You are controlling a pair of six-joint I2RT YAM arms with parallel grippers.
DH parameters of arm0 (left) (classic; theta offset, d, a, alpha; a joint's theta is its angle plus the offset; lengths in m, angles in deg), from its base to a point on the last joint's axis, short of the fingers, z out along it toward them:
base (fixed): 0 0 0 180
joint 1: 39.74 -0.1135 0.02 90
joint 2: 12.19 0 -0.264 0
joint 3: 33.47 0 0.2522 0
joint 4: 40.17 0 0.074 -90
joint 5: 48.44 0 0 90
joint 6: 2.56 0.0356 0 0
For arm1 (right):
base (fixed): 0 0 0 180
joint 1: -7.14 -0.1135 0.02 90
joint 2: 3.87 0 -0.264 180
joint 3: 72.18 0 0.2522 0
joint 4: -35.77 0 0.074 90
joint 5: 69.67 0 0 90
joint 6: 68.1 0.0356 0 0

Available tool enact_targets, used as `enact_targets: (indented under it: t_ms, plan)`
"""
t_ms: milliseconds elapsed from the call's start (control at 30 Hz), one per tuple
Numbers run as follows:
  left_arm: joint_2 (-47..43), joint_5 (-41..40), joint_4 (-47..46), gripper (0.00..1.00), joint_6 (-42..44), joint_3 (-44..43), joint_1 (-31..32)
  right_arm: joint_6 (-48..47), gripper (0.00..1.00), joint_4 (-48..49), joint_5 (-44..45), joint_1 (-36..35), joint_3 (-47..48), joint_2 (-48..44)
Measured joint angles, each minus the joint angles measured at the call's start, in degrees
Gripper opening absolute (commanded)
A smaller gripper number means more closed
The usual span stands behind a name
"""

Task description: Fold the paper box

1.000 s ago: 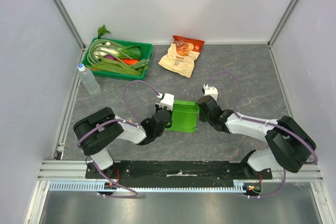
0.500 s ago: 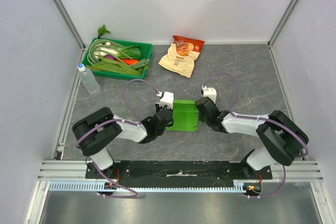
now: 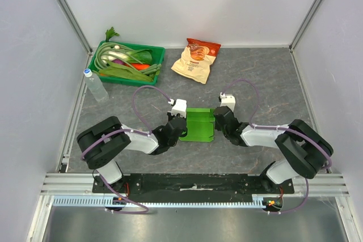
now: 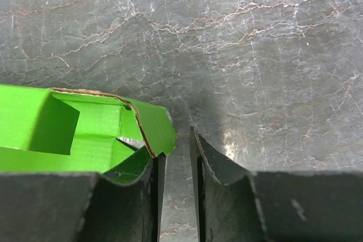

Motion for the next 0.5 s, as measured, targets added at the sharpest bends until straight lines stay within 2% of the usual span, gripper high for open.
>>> enact_targets:
  t_ms: [200, 500]
  plan:
    - [0.0, -0.1, 0.1, 0.02, 0.0, 0.0, 0.0, -1.0, 0.30, 5.6, 0.1, 0.2, -1.5, 1.6]
    - [0.0, -1.2, 1.0, 0.02, 0.0, -0.2, -0.4, -5.0, 0.31, 16.1, -5.2, 0.8, -5.0, 2.0]
